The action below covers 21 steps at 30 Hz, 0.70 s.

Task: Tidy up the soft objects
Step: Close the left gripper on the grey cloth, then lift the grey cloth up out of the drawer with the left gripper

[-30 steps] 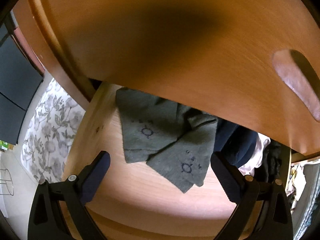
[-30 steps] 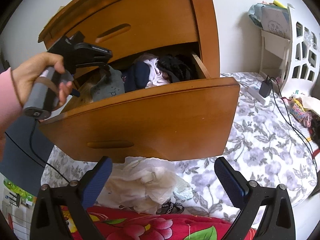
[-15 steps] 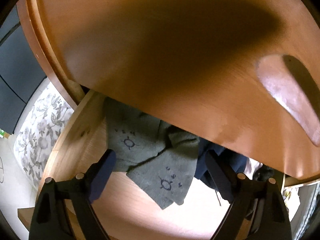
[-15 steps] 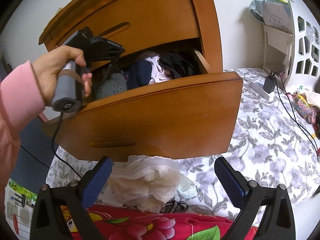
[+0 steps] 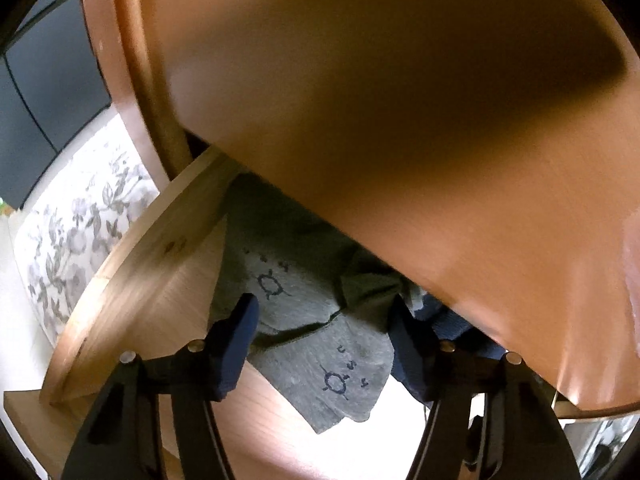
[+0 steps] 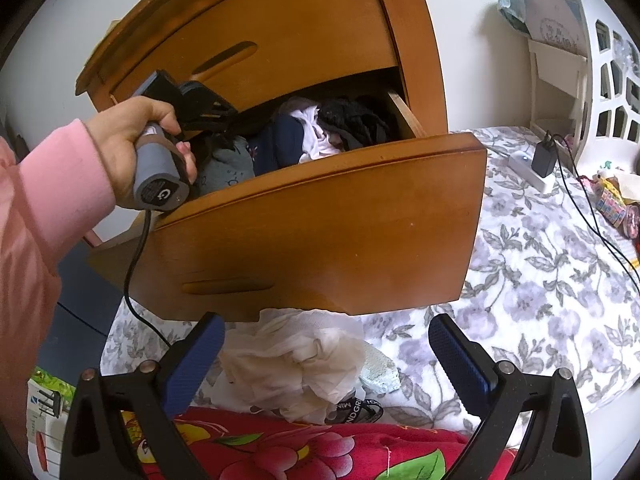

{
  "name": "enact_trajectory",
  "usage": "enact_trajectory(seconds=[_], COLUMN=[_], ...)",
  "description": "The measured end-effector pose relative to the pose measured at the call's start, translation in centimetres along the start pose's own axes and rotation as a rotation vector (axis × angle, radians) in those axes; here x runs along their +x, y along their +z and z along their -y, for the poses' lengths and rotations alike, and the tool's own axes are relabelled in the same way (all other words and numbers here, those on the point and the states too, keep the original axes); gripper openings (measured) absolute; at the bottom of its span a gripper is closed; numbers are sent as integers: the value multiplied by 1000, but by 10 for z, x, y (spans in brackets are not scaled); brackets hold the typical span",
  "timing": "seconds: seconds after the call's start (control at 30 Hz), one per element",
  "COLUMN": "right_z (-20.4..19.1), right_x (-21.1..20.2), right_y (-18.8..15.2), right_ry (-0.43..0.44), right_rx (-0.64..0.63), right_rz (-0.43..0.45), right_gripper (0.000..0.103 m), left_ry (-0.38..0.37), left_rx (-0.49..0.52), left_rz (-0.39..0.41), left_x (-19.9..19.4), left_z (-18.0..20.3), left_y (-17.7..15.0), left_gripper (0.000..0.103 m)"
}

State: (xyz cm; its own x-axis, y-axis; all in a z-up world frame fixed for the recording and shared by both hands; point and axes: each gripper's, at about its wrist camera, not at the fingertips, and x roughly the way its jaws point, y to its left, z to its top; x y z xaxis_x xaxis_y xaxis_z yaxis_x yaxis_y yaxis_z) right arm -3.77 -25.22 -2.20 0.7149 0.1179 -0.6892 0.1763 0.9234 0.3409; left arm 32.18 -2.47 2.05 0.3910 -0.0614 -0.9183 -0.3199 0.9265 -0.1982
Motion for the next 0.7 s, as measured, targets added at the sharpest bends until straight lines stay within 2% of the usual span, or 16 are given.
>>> enact_trajectory(seconds=[0.13,0.23,0.33,0.5,0.6,0.7], right_z=[1,1,1,1,1,2], right_x=[1,1,1,2,2,1], right_y=[0,0,0,0,0,-1], right_ry=[3,3,3,2,3,2], right_rx=[8,9,10,11,15,17], right_rz=[-3,-5,-5,-4,-4,-2], right_gripper=[103,103,103,103,103,103], left_ry=[2,-4,-24,-17,3,31], left_rx=[-18,0,16,55,112,238], left_rz=[-22,-23,-39,-61,-94,-166], left_x=[1,6,9,3,3,10], left_z=[0,4,2,5,12,24], left_y=[5,-7,-9,-18,-20,-22], left_gripper=[56,48,38,22,18,17])
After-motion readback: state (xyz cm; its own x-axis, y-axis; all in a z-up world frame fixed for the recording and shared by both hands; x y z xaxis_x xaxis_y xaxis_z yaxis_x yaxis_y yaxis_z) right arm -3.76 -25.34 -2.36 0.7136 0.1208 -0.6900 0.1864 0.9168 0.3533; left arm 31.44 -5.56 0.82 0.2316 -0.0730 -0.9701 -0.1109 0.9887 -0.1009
